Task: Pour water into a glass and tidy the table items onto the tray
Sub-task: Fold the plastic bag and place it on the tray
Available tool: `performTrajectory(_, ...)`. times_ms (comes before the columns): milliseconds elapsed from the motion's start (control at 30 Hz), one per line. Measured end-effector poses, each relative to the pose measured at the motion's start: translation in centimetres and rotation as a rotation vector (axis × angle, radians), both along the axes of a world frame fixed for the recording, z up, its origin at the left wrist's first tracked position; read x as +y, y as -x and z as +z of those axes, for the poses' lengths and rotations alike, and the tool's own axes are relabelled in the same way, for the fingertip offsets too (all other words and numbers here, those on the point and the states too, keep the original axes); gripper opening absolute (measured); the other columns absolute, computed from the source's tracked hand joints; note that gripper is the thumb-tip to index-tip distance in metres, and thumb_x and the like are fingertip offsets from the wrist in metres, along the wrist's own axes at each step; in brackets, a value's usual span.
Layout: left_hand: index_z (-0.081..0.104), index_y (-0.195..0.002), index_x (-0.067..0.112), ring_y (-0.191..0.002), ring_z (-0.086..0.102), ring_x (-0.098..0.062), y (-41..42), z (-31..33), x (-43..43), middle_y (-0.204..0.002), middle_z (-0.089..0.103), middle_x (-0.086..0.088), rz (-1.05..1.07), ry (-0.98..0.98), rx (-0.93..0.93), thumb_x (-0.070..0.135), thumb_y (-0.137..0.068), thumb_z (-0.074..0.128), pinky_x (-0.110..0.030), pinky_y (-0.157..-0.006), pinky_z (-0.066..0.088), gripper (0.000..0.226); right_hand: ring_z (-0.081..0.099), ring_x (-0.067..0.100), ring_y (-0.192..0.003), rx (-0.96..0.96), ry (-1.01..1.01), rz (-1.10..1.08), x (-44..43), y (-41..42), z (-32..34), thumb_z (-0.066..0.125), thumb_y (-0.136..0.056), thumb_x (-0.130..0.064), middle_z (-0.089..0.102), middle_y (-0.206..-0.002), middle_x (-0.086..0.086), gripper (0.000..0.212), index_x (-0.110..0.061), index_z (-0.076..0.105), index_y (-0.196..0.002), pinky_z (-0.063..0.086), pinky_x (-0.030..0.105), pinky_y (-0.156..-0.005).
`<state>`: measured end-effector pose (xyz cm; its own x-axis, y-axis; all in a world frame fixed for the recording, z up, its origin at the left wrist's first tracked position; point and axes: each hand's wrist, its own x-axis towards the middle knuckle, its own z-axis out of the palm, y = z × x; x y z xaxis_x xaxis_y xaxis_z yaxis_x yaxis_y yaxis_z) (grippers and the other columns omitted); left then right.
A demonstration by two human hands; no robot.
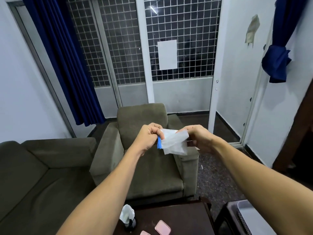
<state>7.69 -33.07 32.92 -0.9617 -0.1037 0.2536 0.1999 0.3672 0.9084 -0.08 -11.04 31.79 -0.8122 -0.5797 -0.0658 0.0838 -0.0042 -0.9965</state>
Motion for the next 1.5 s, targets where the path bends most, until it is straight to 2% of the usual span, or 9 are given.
performTrajectory(133,0.073,-0.054,0.025,-0.096,0.057,-0.015,0.4,0.5,1.3,-0.097,0.058,0.002,-0.004,0.187,0.123,-0.025,-0.062,0.038,-0.019,-0.078,0.045,0.061,0.064,0.027,-0.088,-0.195,0.019,0.06,1.5,-0.3,0.8,0.061,-0.082,-0.032,0.067,-0.11,0.014,0.042,-0.006,0.07,-0.114,0.055,0.034,-0.069)
performTrajectory(233,0.071,-0.058,0.026,-0.09,0.057,-0.009,0.8,0.2,2.8,-0.096,0.058,0.004,-0.05,0.207,0.119,-0.021,-0.066,0.042,-0.016,-0.074,0.045,0.057,0.063,0.028,-0.089,-0.007,-0.189,-0.101,1.9,-0.7,0.4,0.078,-0.083,-0.005,0.062,-0.123,0.016,0.052,-0.016,0.06,-0.13,0.053,0.038,-0.068)
performTrajectory(333,0.067,-0.08,0.018,-0.07,0.055,-0.006,1.6,-0.8,5.0,-0.094,0.06,0.001,-0.169,-0.038,-0.003,0.0,-0.07,0.054,-0.02,-0.062,0.045,0.024,0.062,0.024,-0.089,0.155,-0.203,-0.282,3.8,-1.3,0.3,0.077,-0.081,0.008,0.066,-0.11,0.017,0.056,-0.006,0.061,-0.133,0.054,0.043,-0.082)
performTrajectory(467,0.051,-0.126,0.023,-0.084,0.066,-0.008,3.9,-3.4,9.2,-0.111,0.065,0.002,-0.283,-0.267,-0.24,0.023,-0.083,0.074,-0.025,-0.058,0.055,0.049,0.059,0.013,-0.075,0.29,-0.262,-0.429,8.3,-1.7,-0.2,0.079,-0.08,0.008,0.063,-0.09,0.01,0.051,-0.005,0.063,-0.127,0.054,0.03,-0.075)
performTrajectory(700,0.068,-0.101,-0.001,-0.075,0.063,-0.026,7.2,-10.9,21.3,-0.08,0.067,-0.01,-0.247,-0.289,-0.254,0.008,-0.083,0.08,-0.041,-0.069,0.055,0.024,0.069,0.024,-0.089,0.011,-0.274,-0.443,19.9,0.0,-5.8,0.081,-0.082,-0.008,0.075,-0.097,0.012,0.016,-0.012,0.076,-0.096,0.053,0.043,-0.088)
performTrajectory(900,0.066,-0.097,0.001,-0.065,0.06,-0.019,10.7,-19.2,31.7,-0.074,0.064,-0.008,-0.228,-0.265,-0.394,0.016,-0.083,0.08,-0.031,-0.054,0.049,0.025,0.072,0.015,-0.065,-0.192,-0.375,-0.411,30.4,2.6,-13.6,0.077,-0.087,-0.005,0.076,-0.085,0.013,0.01,-0.009,0.075,-0.095,0.059,0.024,-0.058)
performTrajectory(1067,0.064,-0.089,0.019,-0.045,0.06,-0.01,14.1,-23.4,37.8,-0.062,0.069,0.003,-0.208,-0.339,-0.581,0.019,-0.077,0.08,-0.021,-0.038,0.039,0.02,0.068,0.022,-0.087,-0.299,-0.309,-0.294,36.7,5.8,-16.6,0.075,-0.087,-0.007,0.067,-0.121,0.008,0.069,-0.036,0.045,-0.142,0.053,0.041,-0.076)
performTrajectory(1200,0.061,-0.095,0.015,-0.045,0.064,-0.014,16.0,-26.1,40.8,-0.059,0.068,0.001,-0.129,-0.376,-0.717,0.019,-0.083,0.075,-0.019,-0.035,0.037,0.019,0.056,0.017,-0.119,-0.074,-0.602,-0.122,38.6,8.9,-19.1,0.078,-0.083,-0.004,0.052,-0.138,0.0,0.099,-0.033,0.022,-0.159,0.045,0.042,-0.108)
performTrajectory(1500,0.063,-0.099,0.017,-0.046,0.055,-0.005,17.0,-34.3,42.6,-0.076,0.064,0.0,0.037,-0.29,-0.717,0.04,-0.098,0.055,-0.013,-0.035,0.033,0.025,0.023,0.028,-0.152,0.325,-0.989,0.094,39.2,12.5,-30.8,0.074,-0.086,-0.051,0.028,-0.163,0.013,0.055,-0.03,0.064,-0.136,0.024,0.032,-0.117)
